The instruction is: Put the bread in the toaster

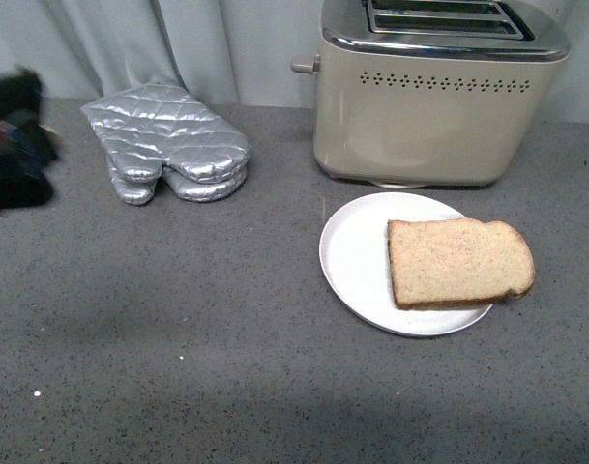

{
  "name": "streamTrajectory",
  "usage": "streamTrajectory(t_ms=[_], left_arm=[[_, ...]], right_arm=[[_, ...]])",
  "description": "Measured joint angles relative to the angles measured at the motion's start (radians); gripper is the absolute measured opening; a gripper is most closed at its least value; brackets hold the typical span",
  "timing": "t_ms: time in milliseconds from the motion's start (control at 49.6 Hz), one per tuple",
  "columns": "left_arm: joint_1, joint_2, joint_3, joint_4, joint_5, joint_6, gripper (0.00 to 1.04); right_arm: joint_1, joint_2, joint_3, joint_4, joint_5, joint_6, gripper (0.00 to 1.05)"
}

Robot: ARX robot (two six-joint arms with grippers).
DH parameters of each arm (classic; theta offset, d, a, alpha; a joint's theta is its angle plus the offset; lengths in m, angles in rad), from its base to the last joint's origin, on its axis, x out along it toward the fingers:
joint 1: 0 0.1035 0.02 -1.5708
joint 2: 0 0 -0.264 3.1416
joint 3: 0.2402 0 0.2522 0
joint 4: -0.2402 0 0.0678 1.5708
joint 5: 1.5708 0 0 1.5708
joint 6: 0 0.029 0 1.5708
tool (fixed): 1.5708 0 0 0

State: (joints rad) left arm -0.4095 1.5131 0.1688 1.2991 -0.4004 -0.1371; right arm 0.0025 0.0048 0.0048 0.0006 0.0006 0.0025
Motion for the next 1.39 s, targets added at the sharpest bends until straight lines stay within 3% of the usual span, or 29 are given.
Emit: streamTrajectory(t_ms=[81, 282, 424, 706, 746, 827, 1392], left_arm=[[0.042, -0.092, -0.040, -0.011, 0.041, 0.060, 0.50], [0.170, -0.380, -0.136, -0.219, 0.167, 0.117, 0.04], [0.230, -0.621, -0.141, -0.465, 0.228, 0.126, 0.04], [0.304, -0.868, -0.150, -0.672, 0.298, 0.129, 0.04], [0.350, -0.908, -0.151, -0.708, 0.371, 0.130, 0.04], [0.401, -0.971, -0.151, -0.764, 0.388, 0.129, 0.04], [0.407, -1.211, -0.151, -0.994, 0.398, 0.130, 0.04]], right_arm=[[0.000, -0.001, 0.000, 0.000, 0.000, 0.000, 0.95], [0.000, -0.001, 0.000, 0.000, -0.001, 0.000, 0.95], [0.000, -0.001, 0.000, 0.000, -0.001, 0.000, 0.95], [0.000, -0.001, 0.000, 0.000, -0.001, 0.000, 0.95], [0.000, -0.001, 0.000, 0.000, -0.001, 0.000, 0.95], [0.000, -0.001, 0.000, 0.000, -0.002, 0.000, 0.95], [0.000, -0.001, 0.000, 0.000, -0.001, 0.000, 0.95]])
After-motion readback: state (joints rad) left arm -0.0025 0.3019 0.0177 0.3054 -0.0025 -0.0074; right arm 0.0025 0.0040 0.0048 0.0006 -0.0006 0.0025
